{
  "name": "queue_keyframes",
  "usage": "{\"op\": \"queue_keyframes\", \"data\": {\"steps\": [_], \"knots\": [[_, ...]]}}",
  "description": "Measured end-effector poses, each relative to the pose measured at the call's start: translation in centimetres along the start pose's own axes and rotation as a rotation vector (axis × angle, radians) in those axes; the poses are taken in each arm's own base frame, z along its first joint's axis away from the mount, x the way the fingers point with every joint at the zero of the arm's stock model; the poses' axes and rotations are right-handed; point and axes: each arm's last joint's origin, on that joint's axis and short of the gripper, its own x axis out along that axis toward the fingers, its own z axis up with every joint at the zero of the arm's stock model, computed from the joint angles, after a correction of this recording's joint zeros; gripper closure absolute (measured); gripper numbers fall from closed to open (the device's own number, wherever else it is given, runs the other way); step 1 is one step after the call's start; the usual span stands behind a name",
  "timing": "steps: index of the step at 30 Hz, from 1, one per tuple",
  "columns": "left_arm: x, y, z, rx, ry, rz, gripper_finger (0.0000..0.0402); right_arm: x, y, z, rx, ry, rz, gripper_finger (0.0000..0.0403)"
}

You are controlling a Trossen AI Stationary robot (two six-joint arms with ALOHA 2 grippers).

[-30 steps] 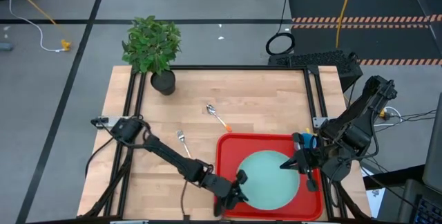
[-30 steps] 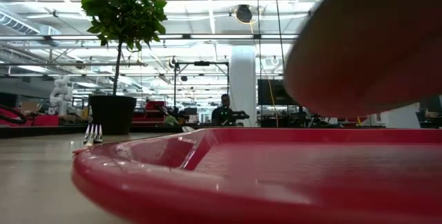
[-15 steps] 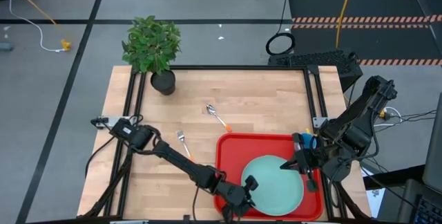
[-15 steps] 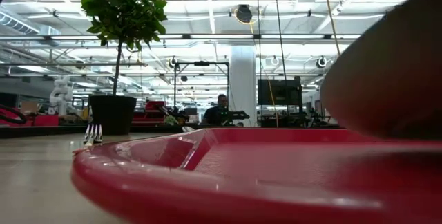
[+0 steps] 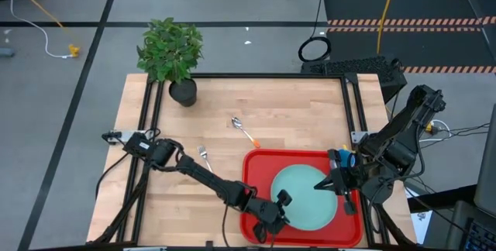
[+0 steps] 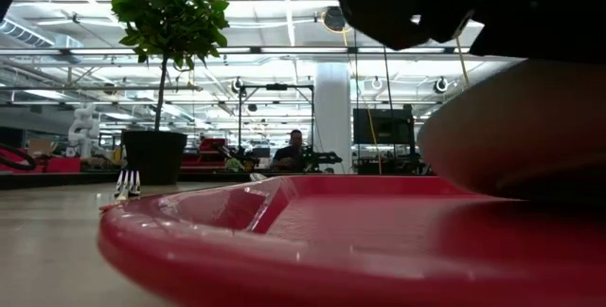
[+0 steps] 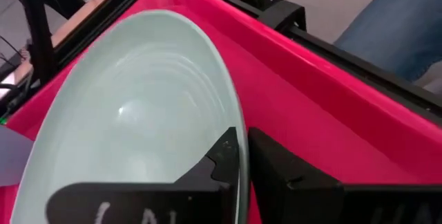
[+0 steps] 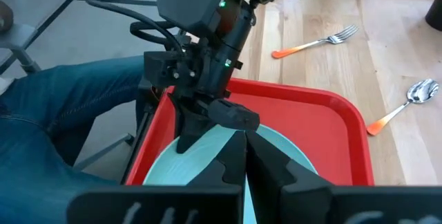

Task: Pick and place plate/cup/fork/spoon on tray
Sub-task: Put the light blue plate on the red serving tray

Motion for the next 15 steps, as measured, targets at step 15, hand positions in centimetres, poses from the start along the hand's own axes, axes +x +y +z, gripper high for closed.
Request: {"op": "queue_keyframes", "data": {"steps": [15], "knots": [[0.03,0.81,-0.09,-0.069,-0.046,-0.025,0.037,0.0,0.0,0.01,0.001,-0.001,0.0,0.0403]]}}
